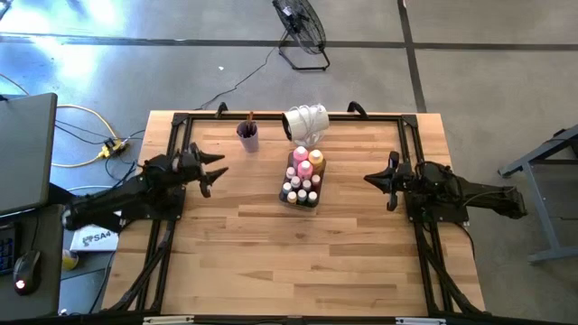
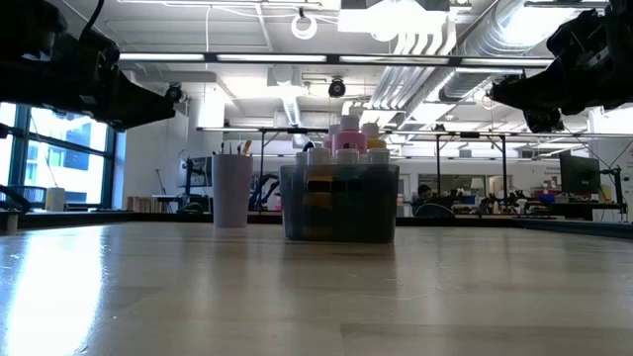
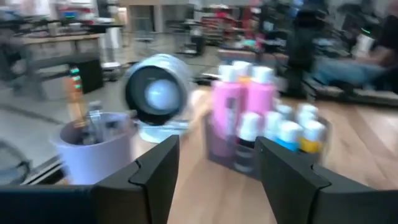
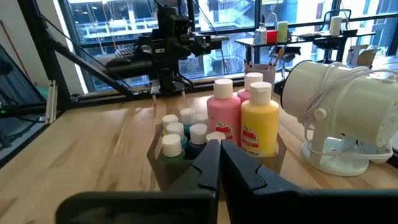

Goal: Pick & Place Paint Supplies
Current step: Return to Home Position

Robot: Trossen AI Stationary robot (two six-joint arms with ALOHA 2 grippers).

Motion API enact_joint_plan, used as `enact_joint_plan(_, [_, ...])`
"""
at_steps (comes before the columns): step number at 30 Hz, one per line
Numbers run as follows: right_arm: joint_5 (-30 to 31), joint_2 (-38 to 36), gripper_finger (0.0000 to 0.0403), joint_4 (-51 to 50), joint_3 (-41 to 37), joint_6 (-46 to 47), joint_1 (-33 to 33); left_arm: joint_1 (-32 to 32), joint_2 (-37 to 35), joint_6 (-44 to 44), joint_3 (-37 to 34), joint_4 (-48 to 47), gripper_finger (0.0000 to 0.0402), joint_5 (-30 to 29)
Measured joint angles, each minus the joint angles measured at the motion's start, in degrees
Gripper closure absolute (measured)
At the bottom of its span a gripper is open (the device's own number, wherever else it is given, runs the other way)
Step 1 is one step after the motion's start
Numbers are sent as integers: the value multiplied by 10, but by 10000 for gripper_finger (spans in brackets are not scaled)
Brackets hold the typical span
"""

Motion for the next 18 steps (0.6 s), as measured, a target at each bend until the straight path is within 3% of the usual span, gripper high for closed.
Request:
enact_joint_plan(5, [2, 0, 398, -12, 0, 0, 0, -110, 20, 56, -1, 18, 222, -116])
enact_joint_plan(9, [3, 0, 398, -18, 0, 0, 0, -152, 21, 65, 0, 19, 248, -147])
enact_joint_plan(12, [27, 0, 398, -31, 0, 3, 0, -160, 21, 65, 0, 18, 260, -142])
enact_joint_plan(18, [66, 5, 398, -36, 1, 3, 0, -159, 21, 64, -1, 13, 263, -21])
